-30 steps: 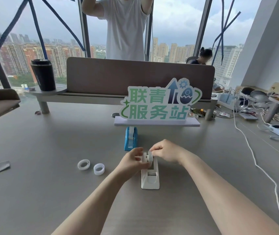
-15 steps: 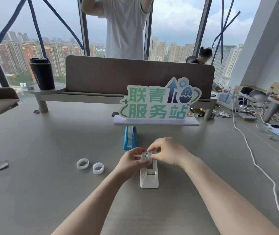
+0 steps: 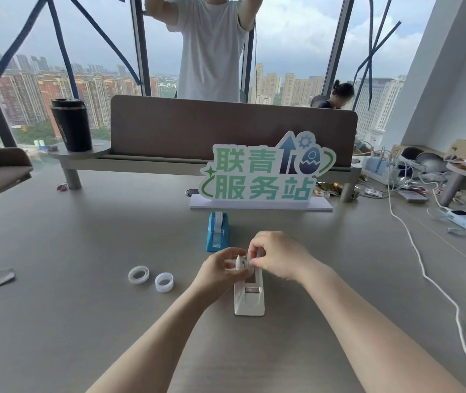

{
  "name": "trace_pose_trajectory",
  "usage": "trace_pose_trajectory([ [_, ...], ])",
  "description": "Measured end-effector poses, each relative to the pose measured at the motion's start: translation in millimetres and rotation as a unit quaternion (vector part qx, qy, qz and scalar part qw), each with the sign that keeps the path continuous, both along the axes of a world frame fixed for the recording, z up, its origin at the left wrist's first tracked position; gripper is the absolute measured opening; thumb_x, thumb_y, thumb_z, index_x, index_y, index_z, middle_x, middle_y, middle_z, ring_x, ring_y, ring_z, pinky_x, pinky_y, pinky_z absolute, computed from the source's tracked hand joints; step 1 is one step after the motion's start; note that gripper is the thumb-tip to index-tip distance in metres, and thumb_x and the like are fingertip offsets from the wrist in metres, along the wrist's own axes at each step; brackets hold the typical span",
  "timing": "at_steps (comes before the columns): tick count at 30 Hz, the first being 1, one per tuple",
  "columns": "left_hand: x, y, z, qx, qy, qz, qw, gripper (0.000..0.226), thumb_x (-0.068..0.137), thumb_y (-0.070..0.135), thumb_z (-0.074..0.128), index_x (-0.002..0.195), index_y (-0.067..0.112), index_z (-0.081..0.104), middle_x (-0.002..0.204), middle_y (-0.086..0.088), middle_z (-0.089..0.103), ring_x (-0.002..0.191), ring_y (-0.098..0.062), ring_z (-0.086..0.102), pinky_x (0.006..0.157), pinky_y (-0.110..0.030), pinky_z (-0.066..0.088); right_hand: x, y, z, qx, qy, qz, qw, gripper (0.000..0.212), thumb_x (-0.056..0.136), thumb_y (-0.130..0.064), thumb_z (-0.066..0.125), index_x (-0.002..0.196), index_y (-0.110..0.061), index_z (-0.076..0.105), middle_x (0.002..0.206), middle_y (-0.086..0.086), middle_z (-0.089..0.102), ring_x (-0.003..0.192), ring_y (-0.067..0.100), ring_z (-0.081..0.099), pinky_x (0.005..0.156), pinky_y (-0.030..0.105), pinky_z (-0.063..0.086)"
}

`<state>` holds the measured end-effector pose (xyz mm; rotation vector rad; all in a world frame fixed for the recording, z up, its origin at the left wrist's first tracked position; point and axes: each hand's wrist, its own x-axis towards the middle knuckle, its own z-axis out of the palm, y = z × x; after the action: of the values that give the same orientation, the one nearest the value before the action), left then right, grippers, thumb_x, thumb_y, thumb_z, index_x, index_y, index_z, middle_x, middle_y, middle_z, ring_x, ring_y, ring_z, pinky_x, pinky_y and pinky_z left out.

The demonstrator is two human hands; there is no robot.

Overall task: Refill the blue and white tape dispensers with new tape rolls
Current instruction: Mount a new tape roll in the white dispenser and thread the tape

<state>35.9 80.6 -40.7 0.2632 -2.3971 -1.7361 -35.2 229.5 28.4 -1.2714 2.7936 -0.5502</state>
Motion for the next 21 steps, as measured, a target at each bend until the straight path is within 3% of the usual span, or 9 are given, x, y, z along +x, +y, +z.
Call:
trace_pose_trajectory([
  [3,0.8,-0.6,-0.9,0.010,-0.001,-0.008,1.000,0.041,0.076,0.028,0.080,0.114,0.025,0.066,0.104,-0.001,0.069,0.097,-0.017,0.064,0.077,-0.028,0.057,0.6,-2.7,1.9,0.020,0.006,0.007,1.000,0.014,0.085,-0.026,0.066,0.073,-0.030,0.060,0.093,-0.008,0.062,0.082,0.015,0.058,0.068,0.030,0.050],
  [7,2.7,-2.6,-0.9,0.049,0.002,-0.027,0.998,0.041,0.077,0.017,0.078,0.115,0.023,0.066,0.101,-0.006,0.071,0.094,-0.018,0.066,0.083,-0.031,0.058,0.2,-2.2,2.9,0.027,-0.004,0.012,1.000,0.013,0.088,-0.025,0.063,0.076,-0.028,0.060,0.095,-0.006,0.062,0.083,0.015,0.058,0.066,0.030,0.049],
  [15,2.9,-4.3,-3.4,0.064,0.001,-0.035,0.997,0.042,0.079,0.011,0.074,0.117,0.026,0.064,0.103,-0.008,0.070,0.098,-0.021,0.067,0.084,-0.029,0.058,0.1,3.6,-3.4,-0.022,-0.031,0.003,0.999,0.007,0.090,-0.026,0.060,0.084,-0.029,0.057,0.081,-0.015,0.055,0.077,0.011,0.057,0.062,0.026,0.045],
  [16,2.4,-4.3,-4.2,0.065,0.002,-0.034,0.997,0.041,0.079,0.012,0.074,0.115,0.027,0.064,0.102,-0.009,0.070,0.098,-0.021,0.067,0.085,-0.031,0.059,0.4,3.9,-3.6,-0.032,-0.037,0.002,0.999,0.003,0.089,-0.028,0.062,0.089,-0.030,0.060,0.084,-0.015,0.057,0.079,0.011,0.058,0.064,0.026,0.047],
  [19,1.4,-5.1,-5.7,0.063,0.007,-0.027,0.998,0.036,0.078,0.015,0.075,0.110,0.029,0.066,0.102,-0.011,0.071,0.100,-0.024,0.068,0.089,-0.036,0.058,1.1,2.7,-2.3,-0.029,-0.042,0.019,0.998,0.020,0.087,-0.033,0.066,0.107,-0.031,0.068,0.098,-0.010,0.063,0.086,0.010,0.058,0.068,0.026,0.046],
  [21,1.2,-4.7,-5.6,0.060,0.008,-0.027,0.998,0.035,0.079,0.016,0.075,0.111,0.028,0.065,0.104,-0.008,0.071,0.101,-0.023,0.067,0.088,-0.034,0.058,1.0,1.3,-0.8,-0.015,-0.031,0.029,0.999,0.018,0.087,-0.031,0.067,0.105,-0.029,0.071,0.099,-0.007,0.063,0.085,0.011,0.057,0.068,0.028,0.047],
])
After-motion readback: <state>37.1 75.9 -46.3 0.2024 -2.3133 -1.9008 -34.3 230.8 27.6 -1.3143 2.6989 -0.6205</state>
